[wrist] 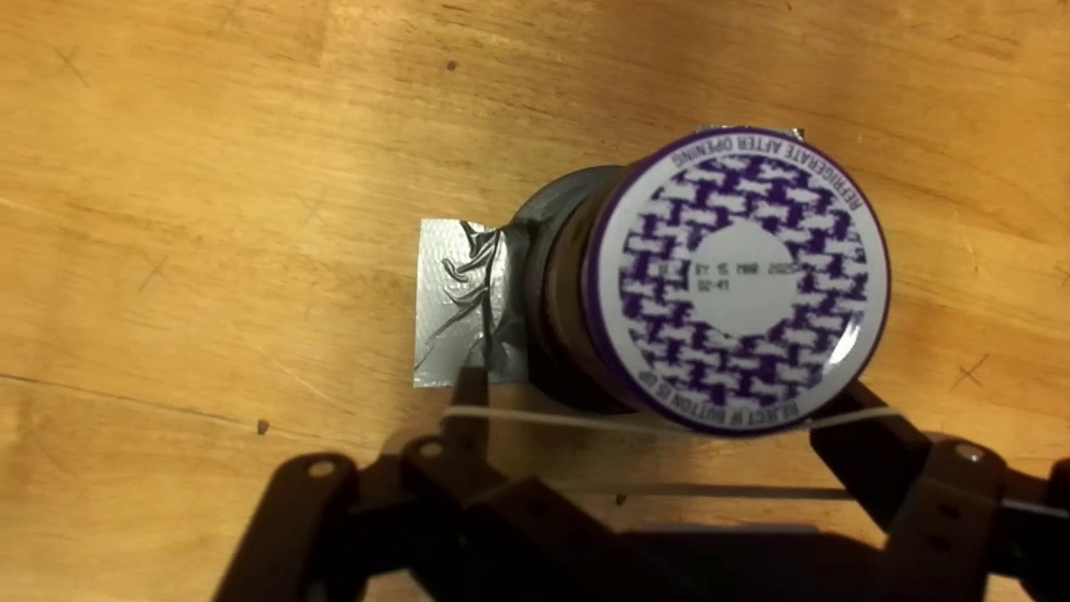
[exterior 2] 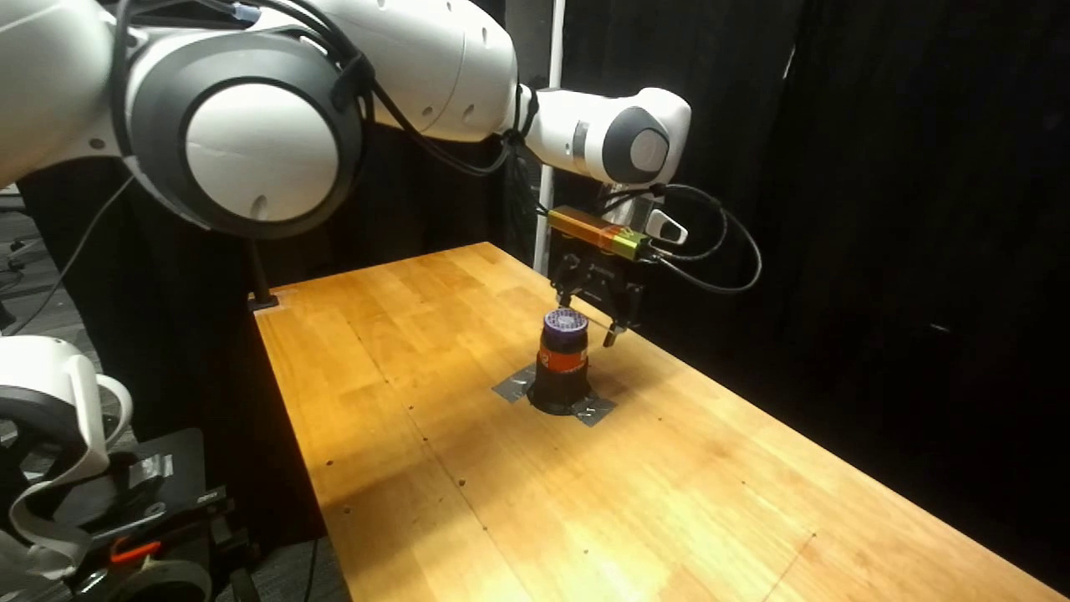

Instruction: Put the rubber band on the jar.

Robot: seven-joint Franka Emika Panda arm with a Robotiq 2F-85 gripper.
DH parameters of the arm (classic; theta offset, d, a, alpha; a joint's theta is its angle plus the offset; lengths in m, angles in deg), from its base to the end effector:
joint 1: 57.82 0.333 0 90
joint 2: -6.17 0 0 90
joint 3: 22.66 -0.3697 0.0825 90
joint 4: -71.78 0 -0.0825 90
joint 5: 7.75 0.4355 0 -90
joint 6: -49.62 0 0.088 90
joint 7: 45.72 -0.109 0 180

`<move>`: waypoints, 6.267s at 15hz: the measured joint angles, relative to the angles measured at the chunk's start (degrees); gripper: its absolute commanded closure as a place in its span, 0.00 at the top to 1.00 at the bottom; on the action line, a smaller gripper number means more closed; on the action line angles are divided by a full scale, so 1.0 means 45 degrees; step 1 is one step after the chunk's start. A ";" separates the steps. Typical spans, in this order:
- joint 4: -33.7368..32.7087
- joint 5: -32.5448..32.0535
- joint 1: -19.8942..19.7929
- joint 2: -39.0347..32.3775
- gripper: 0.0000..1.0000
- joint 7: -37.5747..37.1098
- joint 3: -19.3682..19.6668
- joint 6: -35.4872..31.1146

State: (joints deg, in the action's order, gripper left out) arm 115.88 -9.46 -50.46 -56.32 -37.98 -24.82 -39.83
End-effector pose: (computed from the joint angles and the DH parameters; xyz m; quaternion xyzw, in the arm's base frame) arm 0.8499 0.1242 0.2555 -0.9785 -0.1430 0.1488 0.0010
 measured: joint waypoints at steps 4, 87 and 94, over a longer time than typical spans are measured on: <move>-0.0122 -0.0065 0.0116 0.0067 1.00 -0.0087 0.0021 -0.0185; 2.4052 0.2568 0.0325 1.1105 0.19 0.2747 0.0492 -2.4857; 2.3231 0.1738 0.3728 1.2735 0.56 0.3866 0.6216 -1.7629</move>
